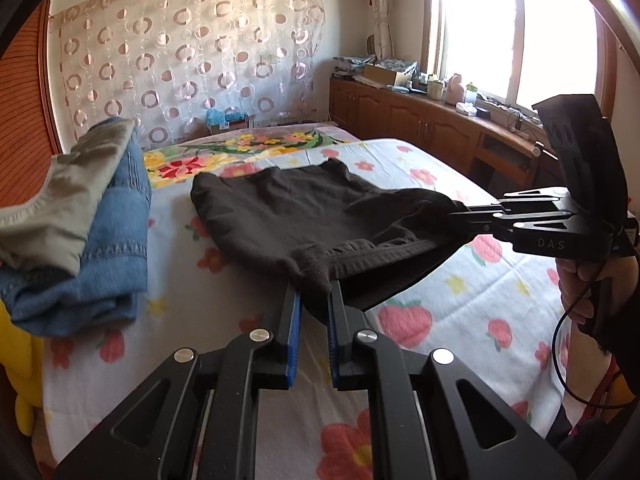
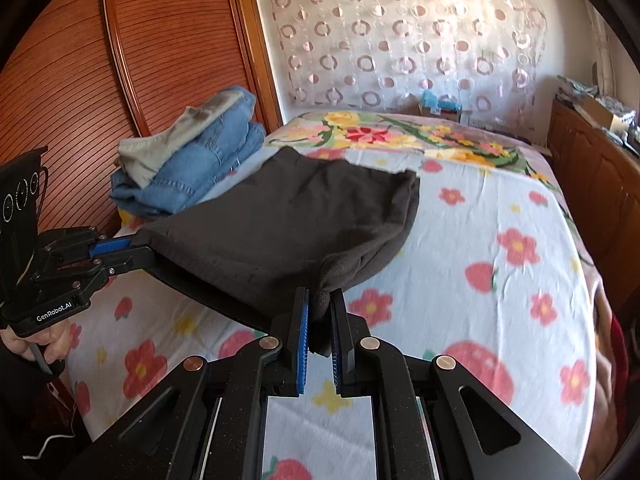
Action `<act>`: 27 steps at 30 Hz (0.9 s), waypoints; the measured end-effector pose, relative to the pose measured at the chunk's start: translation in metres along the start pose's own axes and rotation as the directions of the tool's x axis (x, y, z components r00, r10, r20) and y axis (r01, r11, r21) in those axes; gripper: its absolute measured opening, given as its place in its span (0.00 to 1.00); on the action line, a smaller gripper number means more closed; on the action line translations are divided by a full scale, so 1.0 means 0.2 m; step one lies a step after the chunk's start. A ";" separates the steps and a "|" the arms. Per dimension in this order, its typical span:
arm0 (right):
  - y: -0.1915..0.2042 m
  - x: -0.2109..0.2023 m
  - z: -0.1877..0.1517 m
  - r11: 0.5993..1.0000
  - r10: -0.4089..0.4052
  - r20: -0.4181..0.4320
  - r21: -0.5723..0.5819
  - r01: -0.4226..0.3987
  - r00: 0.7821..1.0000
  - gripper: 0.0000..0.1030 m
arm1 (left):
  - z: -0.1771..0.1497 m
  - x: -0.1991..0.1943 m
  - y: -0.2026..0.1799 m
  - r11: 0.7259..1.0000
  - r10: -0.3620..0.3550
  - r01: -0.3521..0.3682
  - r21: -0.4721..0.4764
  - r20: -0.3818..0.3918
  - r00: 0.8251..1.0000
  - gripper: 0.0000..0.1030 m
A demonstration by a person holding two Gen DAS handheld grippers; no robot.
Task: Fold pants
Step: 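Lower the held shorts onto the bed with both tools and smooth them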
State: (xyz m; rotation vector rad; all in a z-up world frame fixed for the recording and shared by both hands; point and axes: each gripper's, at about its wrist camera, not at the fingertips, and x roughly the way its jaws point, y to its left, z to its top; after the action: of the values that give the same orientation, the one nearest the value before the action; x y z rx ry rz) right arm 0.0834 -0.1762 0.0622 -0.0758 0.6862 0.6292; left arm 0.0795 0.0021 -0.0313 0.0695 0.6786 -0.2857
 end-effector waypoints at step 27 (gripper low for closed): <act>-0.03 0.01 -0.14 0.998 0.036 -0.013 0.043 -0.035 0.999 0.09 | -0.21 -0.09 -0.04 0.999 -0.042 0.041 -0.032 -0.035 0.999 0.12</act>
State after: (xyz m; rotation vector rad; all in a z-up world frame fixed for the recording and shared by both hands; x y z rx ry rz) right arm 0.0722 -0.1864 0.0389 -0.0285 0.7155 0.6484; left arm 0.0389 0.0052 -0.0531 0.0309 0.7201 -0.3144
